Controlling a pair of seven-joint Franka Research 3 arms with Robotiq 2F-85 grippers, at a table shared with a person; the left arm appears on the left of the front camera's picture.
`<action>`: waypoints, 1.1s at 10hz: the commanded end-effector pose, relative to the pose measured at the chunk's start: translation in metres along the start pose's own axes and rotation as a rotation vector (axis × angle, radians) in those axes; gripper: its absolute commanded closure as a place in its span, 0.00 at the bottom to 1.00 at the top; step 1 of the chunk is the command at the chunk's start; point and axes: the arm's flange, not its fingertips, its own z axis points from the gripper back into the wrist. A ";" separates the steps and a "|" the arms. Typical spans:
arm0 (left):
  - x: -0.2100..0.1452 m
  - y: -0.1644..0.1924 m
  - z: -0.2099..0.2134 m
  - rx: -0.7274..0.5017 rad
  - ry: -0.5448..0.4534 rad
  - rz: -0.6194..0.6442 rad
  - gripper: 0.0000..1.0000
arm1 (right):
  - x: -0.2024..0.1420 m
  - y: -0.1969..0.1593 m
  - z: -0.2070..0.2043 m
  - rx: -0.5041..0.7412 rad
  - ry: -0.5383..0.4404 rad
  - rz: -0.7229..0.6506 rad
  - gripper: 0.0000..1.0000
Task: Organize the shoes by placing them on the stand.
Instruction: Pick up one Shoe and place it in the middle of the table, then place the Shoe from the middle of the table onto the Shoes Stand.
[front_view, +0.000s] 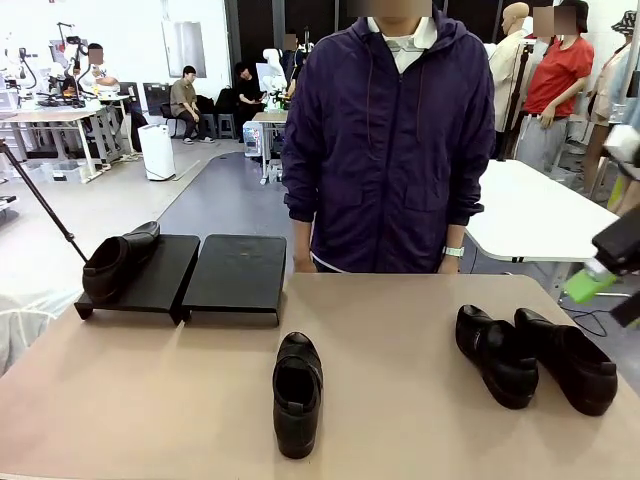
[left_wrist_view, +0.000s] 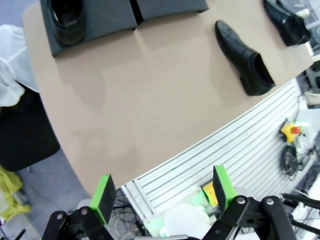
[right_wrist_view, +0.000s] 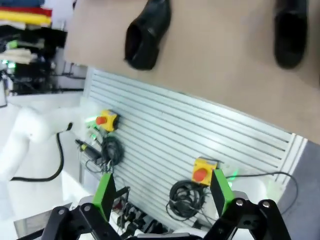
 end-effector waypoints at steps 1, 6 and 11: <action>-0.001 0.000 0.001 -0.003 0.002 -0.004 0.00 | -0.005 -0.015 -0.019 -0.025 -0.093 0.034 0.00; -0.001 0.000 0.001 -0.003 0.002 -0.004 0.00 | -0.004 -0.010 -0.001 -0.014 -0.042 -0.006 0.00; -0.001 0.000 0.001 -0.003 0.002 -0.004 0.00 | -0.004 -0.010 -0.001 -0.014 -0.042 -0.006 0.00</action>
